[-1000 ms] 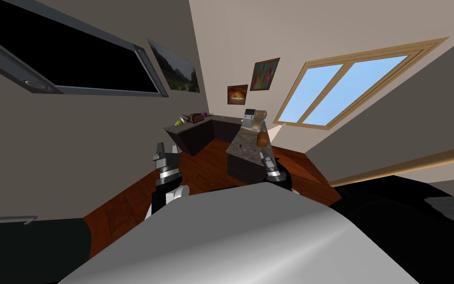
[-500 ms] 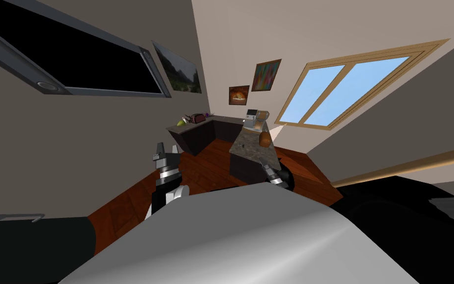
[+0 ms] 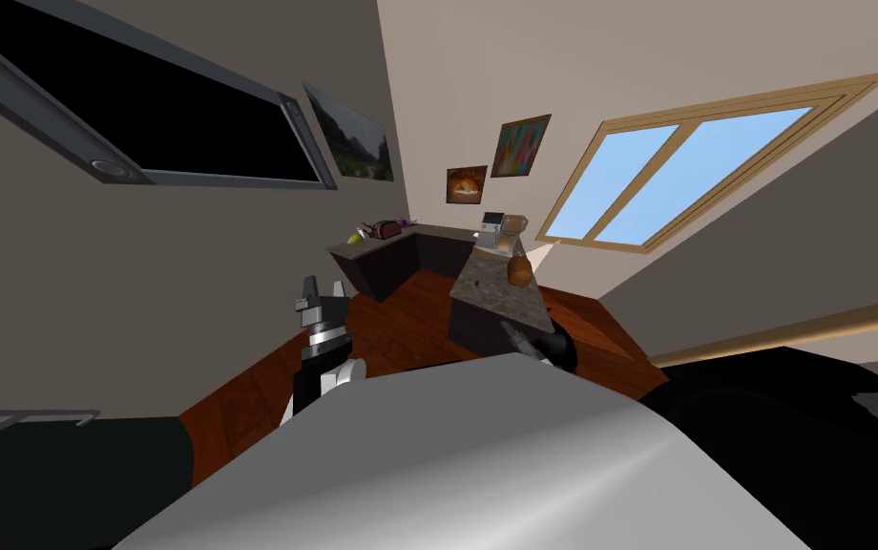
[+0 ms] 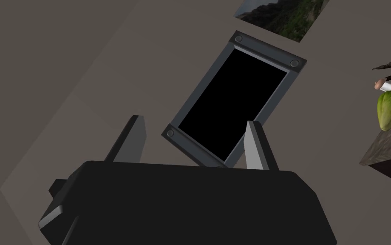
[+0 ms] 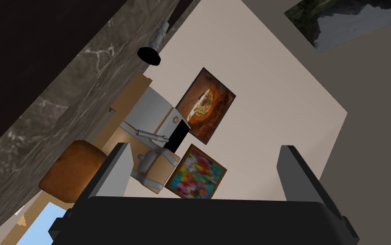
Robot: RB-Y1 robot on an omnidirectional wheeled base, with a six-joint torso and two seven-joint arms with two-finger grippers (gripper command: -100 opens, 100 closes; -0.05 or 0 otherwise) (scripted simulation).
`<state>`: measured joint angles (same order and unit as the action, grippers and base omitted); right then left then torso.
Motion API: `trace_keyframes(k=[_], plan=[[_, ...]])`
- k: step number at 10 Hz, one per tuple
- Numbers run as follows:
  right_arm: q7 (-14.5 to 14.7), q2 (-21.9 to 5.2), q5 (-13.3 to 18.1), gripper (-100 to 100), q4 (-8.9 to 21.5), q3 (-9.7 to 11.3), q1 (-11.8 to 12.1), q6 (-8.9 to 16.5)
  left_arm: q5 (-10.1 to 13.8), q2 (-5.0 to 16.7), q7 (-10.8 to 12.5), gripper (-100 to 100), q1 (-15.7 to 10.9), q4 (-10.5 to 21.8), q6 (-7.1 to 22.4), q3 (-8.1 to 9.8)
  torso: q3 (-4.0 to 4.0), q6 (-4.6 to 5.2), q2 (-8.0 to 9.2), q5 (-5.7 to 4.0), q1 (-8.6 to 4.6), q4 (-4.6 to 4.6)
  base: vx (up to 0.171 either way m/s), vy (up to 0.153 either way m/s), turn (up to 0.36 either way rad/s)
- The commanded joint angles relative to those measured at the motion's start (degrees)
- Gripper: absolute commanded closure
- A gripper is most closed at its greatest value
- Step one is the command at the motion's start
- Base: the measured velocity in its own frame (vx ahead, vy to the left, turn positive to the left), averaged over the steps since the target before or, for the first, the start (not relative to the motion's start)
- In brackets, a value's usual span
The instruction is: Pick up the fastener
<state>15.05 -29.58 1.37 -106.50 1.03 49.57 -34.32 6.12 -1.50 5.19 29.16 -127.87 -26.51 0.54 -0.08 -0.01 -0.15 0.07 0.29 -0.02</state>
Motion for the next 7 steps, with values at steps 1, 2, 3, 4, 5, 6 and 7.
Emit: trace_keyframes(k=[1,2,3,4,5,6,7], plan=[[1.43,-2.79,1.21,-100,2.86,0.99,1.76,-0.98,0.00,0.00,0.00,0,0.00,0.00,0.00,0.00,0.00,0.00,0.00,0.00,0.00,0.00,0.060,0.101,0.057],[1.43,-2.79,1.21,-100,4.24,0.99,1.76,-0.98,0.00,0.00,0.00,0,0.00,0.00,0.00,0.00,-0.03,-0.01,-0.07,0.01,0.06,-0.01,0.051,0.071,0.017],[2.50,-5.44,2.27,-100,6.92,1.74,2.87,-1.33,0.00,0.00,0.00,0,0.00,0.00,0.00,0.00,-0.03,0.01,-0.05,0.00,-0.02,-0.01,0.050,0.092,0.060],[2.50,-5.57,2.27,-100,7.76,1.74,2.87,-1.33,0.00,0.00,0.00,0,0.00,0.00,0.00,0.00,-0.02,0.00,-0.03,0.01,0.05,-0.01,0.048,0.082,0.016],[3.60,-7.64,3.42,-100,9.21,2.52,3.91,-1.59,0.00,0.00,0.00,0,0.00,0.00,0.00,0.00,-0.02,0.00,-0.03,0.01,0.02,-0.01,0.071,0.103,0.057],[3.60,-8.48,3.42,-100,10.53,2.52,3.91,-1.59,0.00,0.00,0.00,0,0.00,0.00,0.00,0.00,-0.06,-0.01,-0.10,0.02,0.07,-0.02,0.064,0.084,0.027],[3.60,-8.48,3.42,-100,11.37,2.52,3.91,-1.59,0.00,0.00,0.00,0,0.00,0.00,0.00,0.00,-0.06,-0.01,-0.10,0.01,0.02,-0.02,0.027,0.027,-0.003]])
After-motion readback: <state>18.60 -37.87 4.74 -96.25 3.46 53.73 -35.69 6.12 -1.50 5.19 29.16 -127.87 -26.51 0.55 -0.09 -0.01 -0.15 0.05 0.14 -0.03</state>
